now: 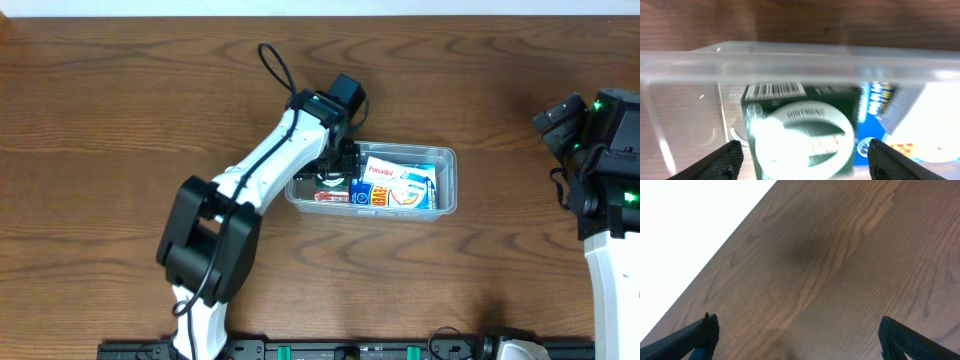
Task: Pack container
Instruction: 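Lower the Zam-Buk tin into the container beside the red box, then release the tin and move the left gripper to the brown bottle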
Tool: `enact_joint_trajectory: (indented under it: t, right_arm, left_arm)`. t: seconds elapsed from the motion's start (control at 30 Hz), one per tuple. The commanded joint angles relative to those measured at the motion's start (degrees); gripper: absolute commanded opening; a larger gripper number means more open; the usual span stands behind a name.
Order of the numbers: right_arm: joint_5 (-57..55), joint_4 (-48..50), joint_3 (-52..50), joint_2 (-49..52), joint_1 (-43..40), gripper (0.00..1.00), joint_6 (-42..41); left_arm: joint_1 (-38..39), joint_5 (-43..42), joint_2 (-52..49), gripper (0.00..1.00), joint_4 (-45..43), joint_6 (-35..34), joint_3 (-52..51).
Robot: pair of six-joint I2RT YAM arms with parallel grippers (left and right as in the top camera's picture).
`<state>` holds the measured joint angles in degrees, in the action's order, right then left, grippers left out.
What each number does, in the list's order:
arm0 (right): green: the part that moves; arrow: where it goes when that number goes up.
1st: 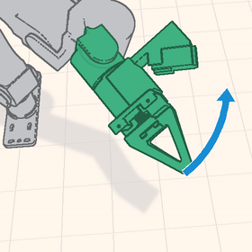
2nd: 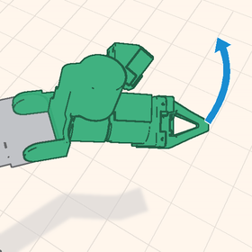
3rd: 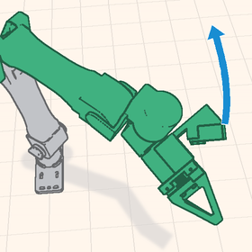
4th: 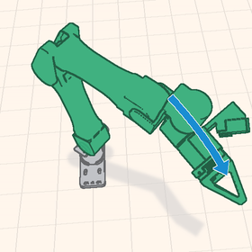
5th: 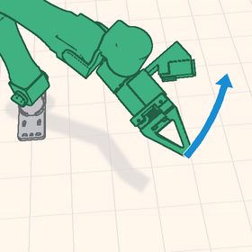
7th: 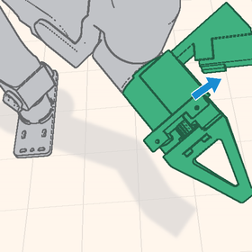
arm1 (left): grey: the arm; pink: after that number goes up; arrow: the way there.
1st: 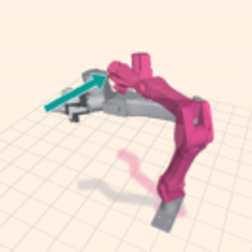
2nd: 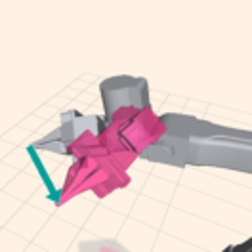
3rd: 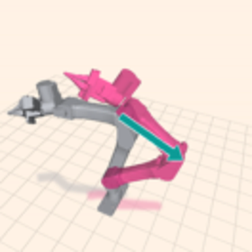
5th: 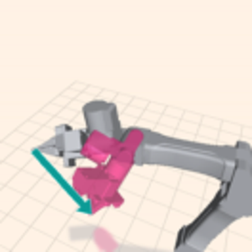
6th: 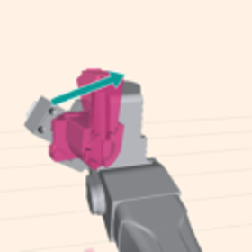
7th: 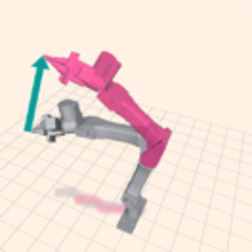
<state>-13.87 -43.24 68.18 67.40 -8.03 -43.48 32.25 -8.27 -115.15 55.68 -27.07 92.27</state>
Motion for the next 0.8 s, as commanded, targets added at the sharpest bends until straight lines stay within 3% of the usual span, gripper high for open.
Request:
enact_joint_trajectory:
  t: [0.0, 0.3, 0.53, 0.77]
  right_arm:
    - [-0.48, -0.07, 0.44, 0.13, -0.26, 0.99, -0.81]
    - [-0.48, -0.07, 0.44, 0.13, -0.26, 0.99, -0.81]
    - [-0.48, -0.07, 0.44, 0.13, -0.26, 0.99, -0.81]
    - [-0.48, -0.07, 0.44, 0.13, -0.26, 0.99, -0.81]
  left_arm:
    - [-0.04, -0.33, 3.32, 0.81, 0.37, 0.9, 1.14]
    - [0.31, -0.35, 4.72, 0.81, 2.6, 1.4, 1.36]
    - [0.0, 1.22, 13.62, 0.85, 7.04, 6.32, 1.46]
    - [-8.28, 5.95, 22.62, 0.91, 11.67, 12.22, 1.46]
